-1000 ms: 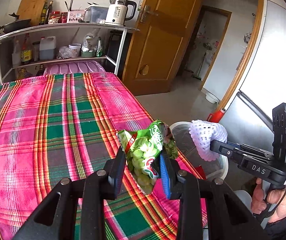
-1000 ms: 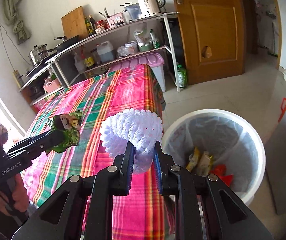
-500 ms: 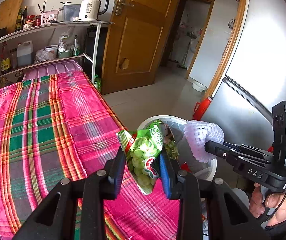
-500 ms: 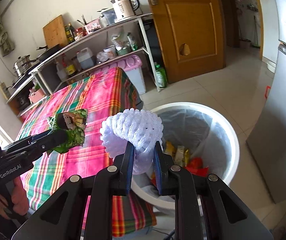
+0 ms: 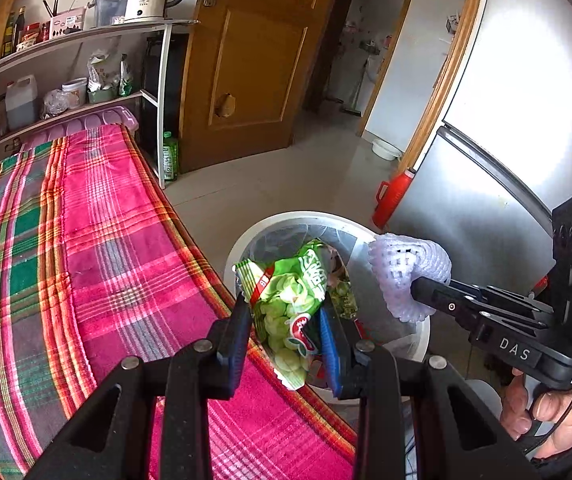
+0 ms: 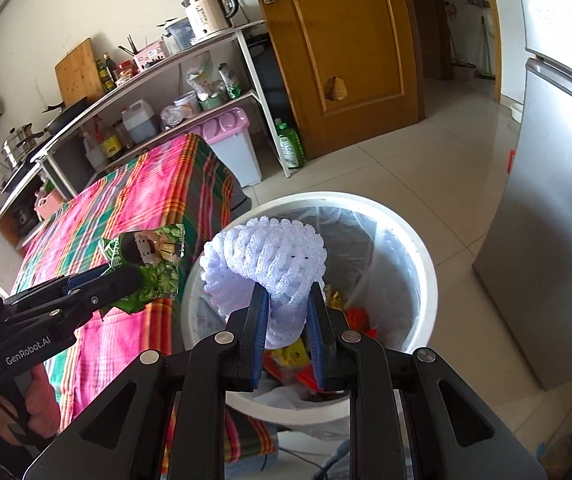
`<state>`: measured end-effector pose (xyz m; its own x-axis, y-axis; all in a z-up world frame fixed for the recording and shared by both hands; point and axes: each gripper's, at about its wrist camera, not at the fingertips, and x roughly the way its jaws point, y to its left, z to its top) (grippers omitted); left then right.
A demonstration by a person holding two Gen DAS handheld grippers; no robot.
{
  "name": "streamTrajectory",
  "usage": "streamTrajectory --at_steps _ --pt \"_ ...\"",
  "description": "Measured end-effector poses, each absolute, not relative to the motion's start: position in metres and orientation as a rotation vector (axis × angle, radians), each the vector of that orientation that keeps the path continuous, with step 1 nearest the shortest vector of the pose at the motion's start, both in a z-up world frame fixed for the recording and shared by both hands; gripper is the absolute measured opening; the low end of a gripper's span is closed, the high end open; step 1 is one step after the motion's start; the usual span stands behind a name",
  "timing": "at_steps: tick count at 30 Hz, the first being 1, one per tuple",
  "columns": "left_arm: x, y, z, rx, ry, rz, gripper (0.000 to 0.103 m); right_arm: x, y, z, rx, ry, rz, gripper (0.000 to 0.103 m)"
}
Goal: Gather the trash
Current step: 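Open both tools over the bin to drop the net and bag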
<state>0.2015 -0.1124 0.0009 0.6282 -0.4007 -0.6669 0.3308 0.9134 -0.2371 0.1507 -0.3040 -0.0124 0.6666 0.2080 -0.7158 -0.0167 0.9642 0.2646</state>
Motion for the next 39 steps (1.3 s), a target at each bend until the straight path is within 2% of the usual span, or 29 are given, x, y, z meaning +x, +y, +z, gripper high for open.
streamTrajectory --at_steps 12,16,19,39 --pt "0.218 -0.139 -0.016 -0.063 0.837 -0.443 0.035 0.161 -0.32 -0.031 0.266 0.874 0.092 0.022" --pt "0.221 -0.143 -0.02 -0.062 0.857 -0.45 0.037 0.162 -0.322 -0.035 0.261 0.883 0.084 0.033" --pt "0.223 -0.144 -0.021 -0.075 0.865 -0.461 0.046 0.161 -0.323 -0.036 0.26 0.882 0.083 0.039" --pt "0.187 -0.12 0.003 -0.095 0.772 -0.459 0.048 0.126 -0.3 -0.004 0.21 0.801 0.101 0.04"
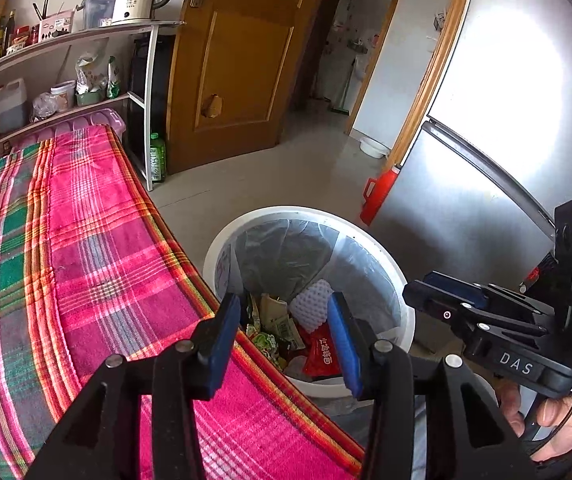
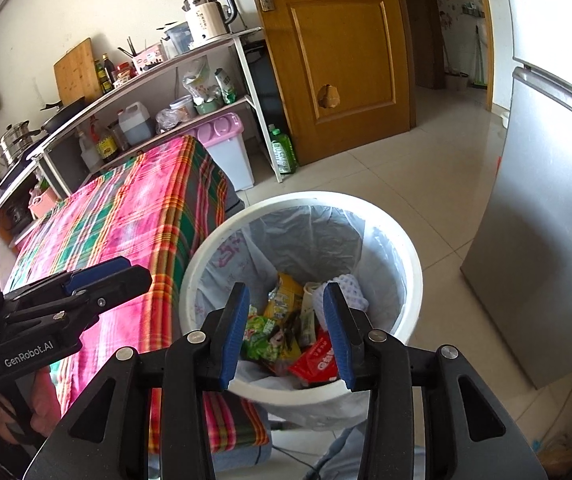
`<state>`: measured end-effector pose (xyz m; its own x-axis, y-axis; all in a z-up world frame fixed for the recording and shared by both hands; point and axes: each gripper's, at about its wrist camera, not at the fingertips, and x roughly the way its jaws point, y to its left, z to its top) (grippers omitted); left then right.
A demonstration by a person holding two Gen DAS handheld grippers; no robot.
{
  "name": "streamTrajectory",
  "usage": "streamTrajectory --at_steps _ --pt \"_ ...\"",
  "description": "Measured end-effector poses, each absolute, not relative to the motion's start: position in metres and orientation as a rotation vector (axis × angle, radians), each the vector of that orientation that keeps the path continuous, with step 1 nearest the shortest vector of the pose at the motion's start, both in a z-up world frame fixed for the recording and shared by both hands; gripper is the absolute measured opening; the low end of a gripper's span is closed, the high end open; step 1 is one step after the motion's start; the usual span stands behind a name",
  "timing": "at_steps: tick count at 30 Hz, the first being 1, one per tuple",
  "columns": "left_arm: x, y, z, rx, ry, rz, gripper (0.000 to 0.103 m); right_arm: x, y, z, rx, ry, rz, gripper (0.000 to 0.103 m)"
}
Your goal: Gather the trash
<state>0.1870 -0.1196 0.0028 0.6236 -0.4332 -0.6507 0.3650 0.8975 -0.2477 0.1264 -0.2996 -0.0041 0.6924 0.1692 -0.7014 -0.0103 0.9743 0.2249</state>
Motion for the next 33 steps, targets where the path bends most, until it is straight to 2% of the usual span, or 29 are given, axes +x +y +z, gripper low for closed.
streamTrajectory --at_steps 22,33 --pt "0.089 -0.08 0.019 -0.071 0.683 -0.39 0.048 0.035 -0.242 0.023 0.116 0.701 0.14 0.041" --pt "0.048 -0.067 0.014 -0.061 0.668 -0.353 0.052 0.004 -0.221 0.021 0.074 0.674 0.14 0.043"
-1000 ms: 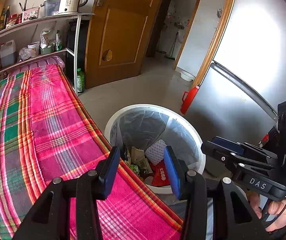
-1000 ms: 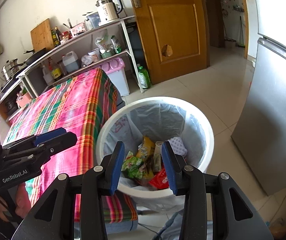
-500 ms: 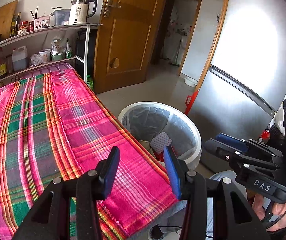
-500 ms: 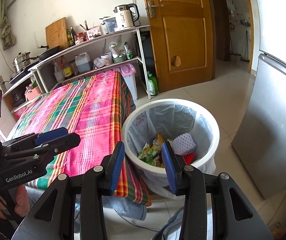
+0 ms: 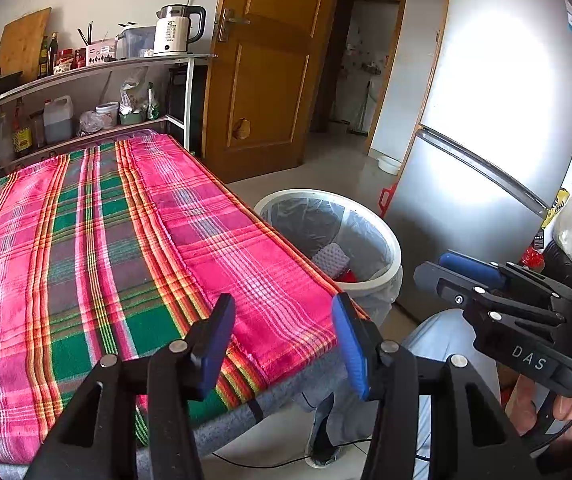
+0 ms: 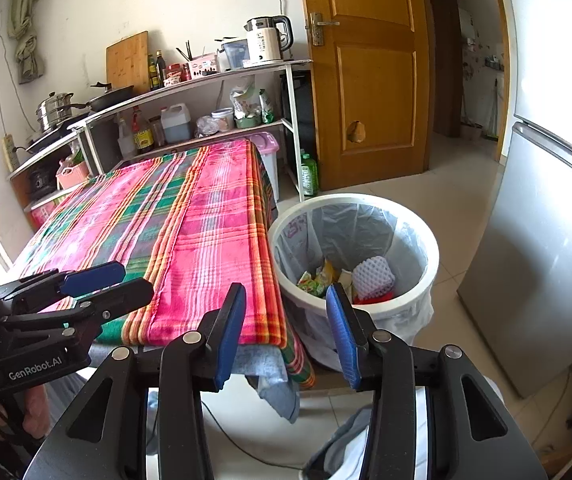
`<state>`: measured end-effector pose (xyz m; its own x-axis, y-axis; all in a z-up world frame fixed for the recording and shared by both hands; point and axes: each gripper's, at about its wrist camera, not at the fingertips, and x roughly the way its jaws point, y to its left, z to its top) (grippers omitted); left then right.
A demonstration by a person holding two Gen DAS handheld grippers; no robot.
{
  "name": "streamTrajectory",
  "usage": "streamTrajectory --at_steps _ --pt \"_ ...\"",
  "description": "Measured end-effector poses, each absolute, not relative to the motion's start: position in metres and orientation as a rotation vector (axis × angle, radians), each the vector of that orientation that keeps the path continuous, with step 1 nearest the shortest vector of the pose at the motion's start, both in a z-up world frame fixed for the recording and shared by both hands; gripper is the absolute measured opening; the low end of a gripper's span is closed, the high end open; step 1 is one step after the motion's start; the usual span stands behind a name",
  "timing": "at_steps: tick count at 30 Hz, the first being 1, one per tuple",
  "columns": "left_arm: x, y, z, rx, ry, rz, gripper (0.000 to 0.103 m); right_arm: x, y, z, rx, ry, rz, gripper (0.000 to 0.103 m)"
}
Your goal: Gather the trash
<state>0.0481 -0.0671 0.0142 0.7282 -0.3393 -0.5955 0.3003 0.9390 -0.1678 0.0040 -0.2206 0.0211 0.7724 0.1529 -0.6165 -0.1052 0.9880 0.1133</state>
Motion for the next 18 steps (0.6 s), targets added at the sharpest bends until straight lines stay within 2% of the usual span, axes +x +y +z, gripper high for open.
streamTrajectory --at_steps 18 --pt "0.038 -0.064 0.01 -0.067 0.659 -0.329 0.053 -0.008 -0.217 0.016 0.077 0.673 0.138 0.044"
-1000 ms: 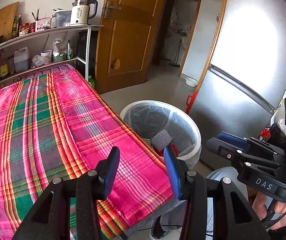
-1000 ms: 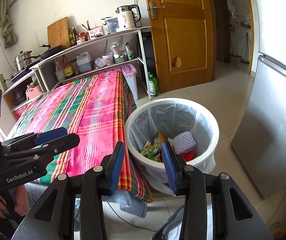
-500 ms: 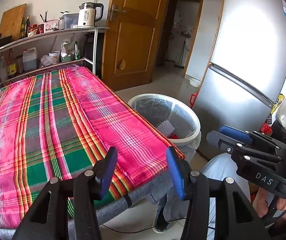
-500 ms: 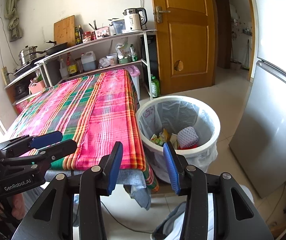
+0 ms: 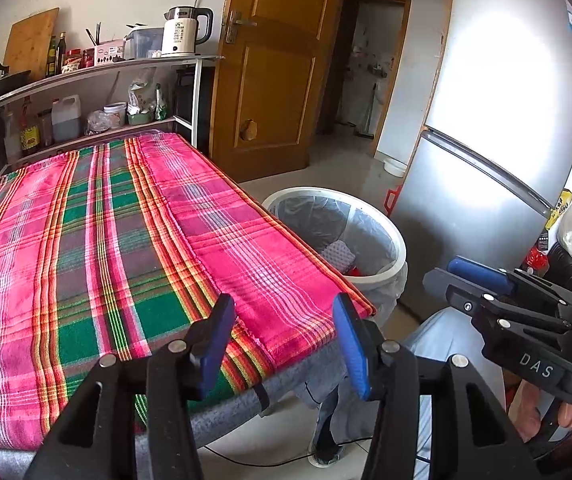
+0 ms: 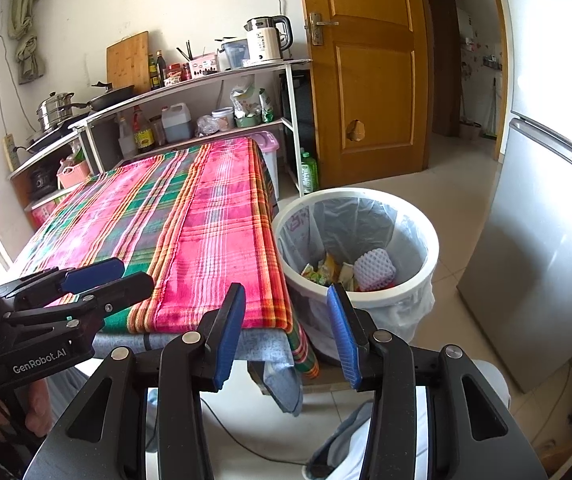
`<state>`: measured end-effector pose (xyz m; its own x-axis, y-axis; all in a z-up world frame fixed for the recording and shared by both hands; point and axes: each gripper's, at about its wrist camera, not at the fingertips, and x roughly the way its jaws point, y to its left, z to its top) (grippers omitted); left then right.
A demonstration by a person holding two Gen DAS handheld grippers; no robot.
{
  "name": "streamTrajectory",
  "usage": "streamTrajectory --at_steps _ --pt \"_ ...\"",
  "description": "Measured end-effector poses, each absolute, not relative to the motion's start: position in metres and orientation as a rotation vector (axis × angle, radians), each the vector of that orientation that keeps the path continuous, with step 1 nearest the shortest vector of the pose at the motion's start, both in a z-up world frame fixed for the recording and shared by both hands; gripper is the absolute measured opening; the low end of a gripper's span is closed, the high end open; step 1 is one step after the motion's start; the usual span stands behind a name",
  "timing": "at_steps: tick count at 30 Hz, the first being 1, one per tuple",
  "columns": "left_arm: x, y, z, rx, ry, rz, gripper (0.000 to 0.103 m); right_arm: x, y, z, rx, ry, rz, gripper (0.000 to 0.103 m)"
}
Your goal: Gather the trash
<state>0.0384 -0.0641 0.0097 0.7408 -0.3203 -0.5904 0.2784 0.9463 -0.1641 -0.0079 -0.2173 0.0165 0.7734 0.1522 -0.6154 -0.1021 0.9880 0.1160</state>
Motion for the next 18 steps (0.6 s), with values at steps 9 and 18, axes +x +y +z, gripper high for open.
streamTrajectory --at_steps 9,18 --pt "0.0371 -0.0639 0.0105 -0.067 0.652 -0.317 0.053 -0.0072 -0.2164 0.0163 0.074 0.675 0.141 0.044" --pt "0.0357 -0.0645 0.0116 -0.067 0.644 -0.317 0.053 -0.0074 -0.2156 0.0163 0.072 0.677 0.141 0.044"
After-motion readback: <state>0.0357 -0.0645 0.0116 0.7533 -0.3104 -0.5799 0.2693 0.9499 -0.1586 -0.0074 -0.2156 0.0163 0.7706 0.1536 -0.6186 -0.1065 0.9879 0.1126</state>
